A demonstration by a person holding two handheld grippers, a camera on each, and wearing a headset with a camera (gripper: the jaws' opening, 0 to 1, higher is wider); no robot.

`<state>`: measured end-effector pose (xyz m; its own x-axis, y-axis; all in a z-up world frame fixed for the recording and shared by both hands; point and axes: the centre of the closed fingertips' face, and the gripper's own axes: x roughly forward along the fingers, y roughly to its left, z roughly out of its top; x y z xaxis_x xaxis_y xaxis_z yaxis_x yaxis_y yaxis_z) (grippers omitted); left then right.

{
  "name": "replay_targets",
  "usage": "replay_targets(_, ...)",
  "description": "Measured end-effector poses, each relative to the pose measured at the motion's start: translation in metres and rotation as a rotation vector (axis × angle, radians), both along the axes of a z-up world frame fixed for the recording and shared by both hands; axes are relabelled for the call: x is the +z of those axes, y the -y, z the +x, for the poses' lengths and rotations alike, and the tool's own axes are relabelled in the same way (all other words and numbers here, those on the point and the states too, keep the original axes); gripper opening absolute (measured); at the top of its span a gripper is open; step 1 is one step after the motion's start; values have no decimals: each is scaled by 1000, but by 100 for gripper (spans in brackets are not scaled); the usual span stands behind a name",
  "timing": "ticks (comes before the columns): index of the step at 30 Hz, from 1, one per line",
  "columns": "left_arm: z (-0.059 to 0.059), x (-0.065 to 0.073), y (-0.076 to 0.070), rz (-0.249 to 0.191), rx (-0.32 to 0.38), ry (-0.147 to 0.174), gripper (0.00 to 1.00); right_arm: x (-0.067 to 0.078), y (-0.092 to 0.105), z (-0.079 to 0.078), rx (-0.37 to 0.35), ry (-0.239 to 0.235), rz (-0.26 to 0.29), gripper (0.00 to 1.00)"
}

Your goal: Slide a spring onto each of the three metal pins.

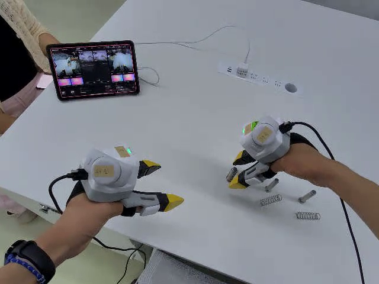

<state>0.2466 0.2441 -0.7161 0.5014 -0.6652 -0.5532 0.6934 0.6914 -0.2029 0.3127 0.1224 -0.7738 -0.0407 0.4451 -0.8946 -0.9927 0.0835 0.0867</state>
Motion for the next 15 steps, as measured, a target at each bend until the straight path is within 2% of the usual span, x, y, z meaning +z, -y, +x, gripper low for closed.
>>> replay_targets(6, 0, 1, 2, -1, -4, 2, 59, 6, 4, 1, -21, 5, 20, 39)
replay_targets(15, 3, 5, 8, -7, -9, 8, 59, 19, 7, 2, -122, -13, 110, 40)
